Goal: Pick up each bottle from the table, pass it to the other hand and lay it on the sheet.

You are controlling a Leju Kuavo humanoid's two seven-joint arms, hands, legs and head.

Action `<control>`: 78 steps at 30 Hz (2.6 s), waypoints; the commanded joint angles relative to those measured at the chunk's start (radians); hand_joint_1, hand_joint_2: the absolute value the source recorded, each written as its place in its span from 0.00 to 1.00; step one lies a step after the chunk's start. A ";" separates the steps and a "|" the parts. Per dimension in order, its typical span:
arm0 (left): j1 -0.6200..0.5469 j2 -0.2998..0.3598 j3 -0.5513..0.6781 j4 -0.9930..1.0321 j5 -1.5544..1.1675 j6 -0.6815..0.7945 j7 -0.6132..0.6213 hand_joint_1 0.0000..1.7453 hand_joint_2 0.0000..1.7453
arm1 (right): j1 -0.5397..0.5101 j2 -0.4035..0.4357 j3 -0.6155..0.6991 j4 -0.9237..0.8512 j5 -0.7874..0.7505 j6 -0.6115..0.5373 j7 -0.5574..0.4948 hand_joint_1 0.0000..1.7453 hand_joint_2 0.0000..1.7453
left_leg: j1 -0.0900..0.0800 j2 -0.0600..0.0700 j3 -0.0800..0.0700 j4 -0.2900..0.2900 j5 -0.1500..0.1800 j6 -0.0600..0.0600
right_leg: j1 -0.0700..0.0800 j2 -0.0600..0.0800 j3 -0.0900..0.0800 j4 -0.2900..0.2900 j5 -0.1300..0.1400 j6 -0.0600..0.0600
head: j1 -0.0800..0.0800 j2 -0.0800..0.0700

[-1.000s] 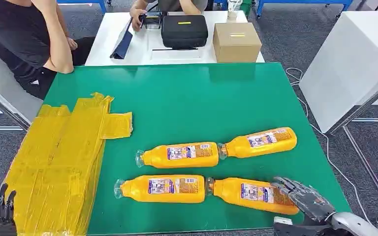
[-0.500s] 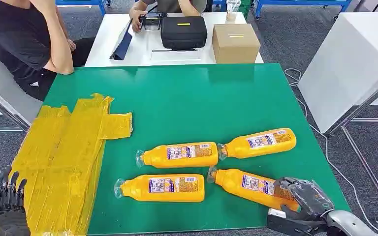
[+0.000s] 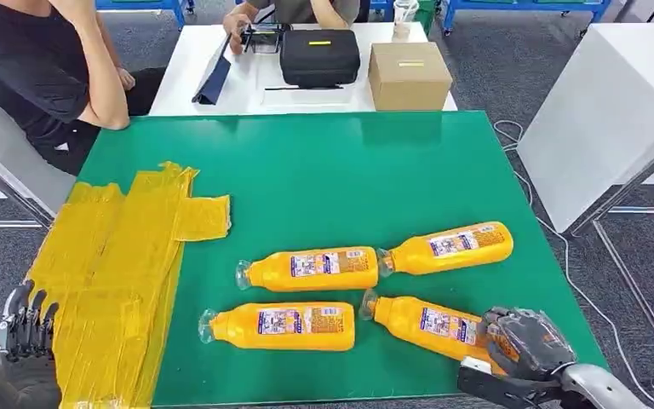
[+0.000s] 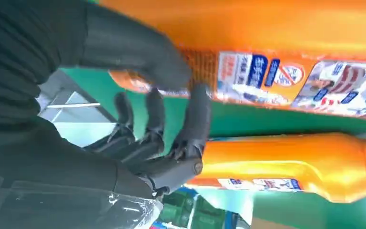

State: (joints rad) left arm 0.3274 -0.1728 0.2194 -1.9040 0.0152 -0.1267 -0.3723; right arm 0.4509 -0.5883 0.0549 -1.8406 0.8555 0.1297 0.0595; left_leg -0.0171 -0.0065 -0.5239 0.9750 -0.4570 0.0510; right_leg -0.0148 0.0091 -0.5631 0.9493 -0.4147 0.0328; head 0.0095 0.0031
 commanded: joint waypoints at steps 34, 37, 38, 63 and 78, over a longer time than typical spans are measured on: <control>-0.186 0.091 -0.147 0.252 0.037 0.047 -0.017 0.00 0.00 | 0.041 0.385 -0.328 -0.316 -0.355 0.218 -0.343 0.00 0.00 | 0.003 0.003 0.005 0.000 -0.006 0.000 | 0.005 0.002 0.022 -0.006 -0.002 0.001 | 0.000 0.000; -0.185 0.090 -0.148 0.252 0.037 0.046 -0.019 0.00 0.00 | 0.040 0.405 -0.341 -0.305 -0.342 0.240 -0.361 0.00 0.00 | 0.004 0.000 0.005 0.000 -0.006 -0.001 | 0.005 0.000 0.022 -0.007 -0.001 0.000 | 0.000 0.000; -0.185 0.090 -0.148 0.252 0.037 0.046 -0.019 0.00 0.00 | 0.040 0.405 -0.341 -0.305 -0.342 0.240 -0.361 0.00 0.00 | 0.004 -0.001 0.004 0.000 -0.005 -0.002 | 0.006 -0.002 0.021 -0.007 -0.002 -0.001 | 0.000 0.000; -0.072 0.013 -0.040 0.114 0.005 0.056 -0.026 0.00 0.00 | 0.063 0.192 0.023 -0.287 0.119 0.013 -0.150 0.00 1.00 | 0.004 0.004 0.002 0.000 -0.006 0.000 | 0.006 0.003 0.020 -0.008 0.000 0.000 | 0.000 0.000; -0.058 0.010 -0.036 0.097 0.008 0.042 -0.019 0.00 0.00 | -0.008 0.088 0.223 -0.157 0.060 -0.064 0.008 0.00 1.00 | 0.005 0.006 0.002 -0.001 -0.007 -0.001 | 0.007 0.004 0.020 -0.009 0.000 -0.001 | 0.000 0.000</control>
State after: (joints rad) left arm 0.2593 -0.1495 0.1534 -1.8017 0.0214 -0.0740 -0.4017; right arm 0.5125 -0.4317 0.0746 -2.1687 0.9469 0.1294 -0.0181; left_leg -0.0139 -0.0047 -0.5234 0.9748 -0.4623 0.0536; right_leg -0.0097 0.0109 -0.5445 0.9417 -0.4152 0.0336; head 0.0095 0.0030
